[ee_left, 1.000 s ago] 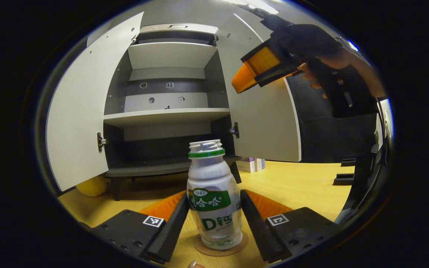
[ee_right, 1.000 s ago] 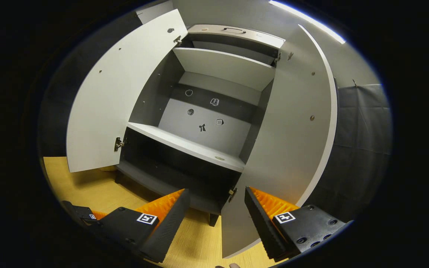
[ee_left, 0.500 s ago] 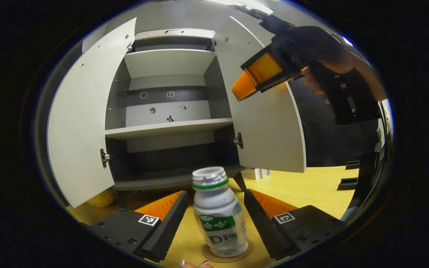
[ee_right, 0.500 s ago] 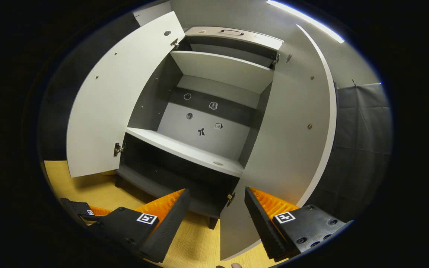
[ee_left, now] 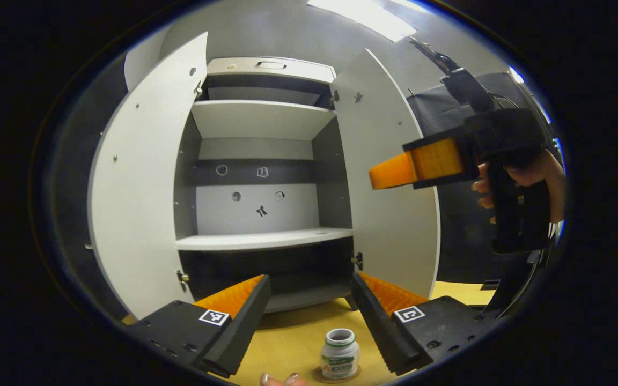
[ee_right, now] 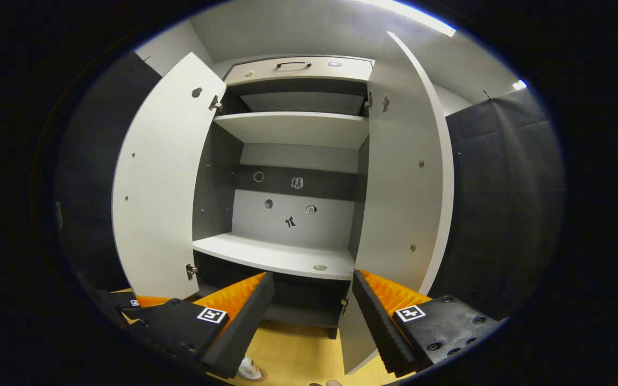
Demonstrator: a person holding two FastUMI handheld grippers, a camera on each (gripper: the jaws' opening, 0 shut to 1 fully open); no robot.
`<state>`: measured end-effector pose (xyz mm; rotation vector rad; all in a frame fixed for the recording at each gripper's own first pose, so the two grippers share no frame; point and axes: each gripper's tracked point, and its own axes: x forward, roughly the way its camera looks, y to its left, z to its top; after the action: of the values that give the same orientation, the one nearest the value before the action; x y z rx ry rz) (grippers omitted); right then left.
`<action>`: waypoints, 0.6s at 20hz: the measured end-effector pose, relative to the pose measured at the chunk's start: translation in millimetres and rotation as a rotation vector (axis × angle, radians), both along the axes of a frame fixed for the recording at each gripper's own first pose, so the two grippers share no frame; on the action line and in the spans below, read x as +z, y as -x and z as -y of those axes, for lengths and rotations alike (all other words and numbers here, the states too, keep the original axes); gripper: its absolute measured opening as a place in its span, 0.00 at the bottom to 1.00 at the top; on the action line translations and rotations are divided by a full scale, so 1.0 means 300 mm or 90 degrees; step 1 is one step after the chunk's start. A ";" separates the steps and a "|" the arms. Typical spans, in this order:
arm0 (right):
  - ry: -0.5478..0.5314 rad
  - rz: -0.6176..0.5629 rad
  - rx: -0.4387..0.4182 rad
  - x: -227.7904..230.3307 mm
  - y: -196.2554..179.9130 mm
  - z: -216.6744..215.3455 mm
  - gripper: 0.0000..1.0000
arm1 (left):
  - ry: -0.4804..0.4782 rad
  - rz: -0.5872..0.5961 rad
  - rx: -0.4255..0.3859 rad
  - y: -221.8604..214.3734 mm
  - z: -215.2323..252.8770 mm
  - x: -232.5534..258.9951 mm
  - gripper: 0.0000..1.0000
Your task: Grasp the bottle in the cabinet with the left hand and place it on the coaster, then close the right door with the right hand and the left door with the left hand.
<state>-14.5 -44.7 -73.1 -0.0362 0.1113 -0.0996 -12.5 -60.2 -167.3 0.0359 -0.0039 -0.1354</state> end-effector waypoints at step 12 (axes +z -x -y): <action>0.073 0.027 -0.226 0.145 0.208 0.342 0.97 | -0.010 -0.060 0.131 0.248 -0.509 0.229 0.96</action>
<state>-76.8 -147.4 -29.6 -0.1284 0.0679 -0.4606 -86.8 92.5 -98.6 0.0455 0.0943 0.0690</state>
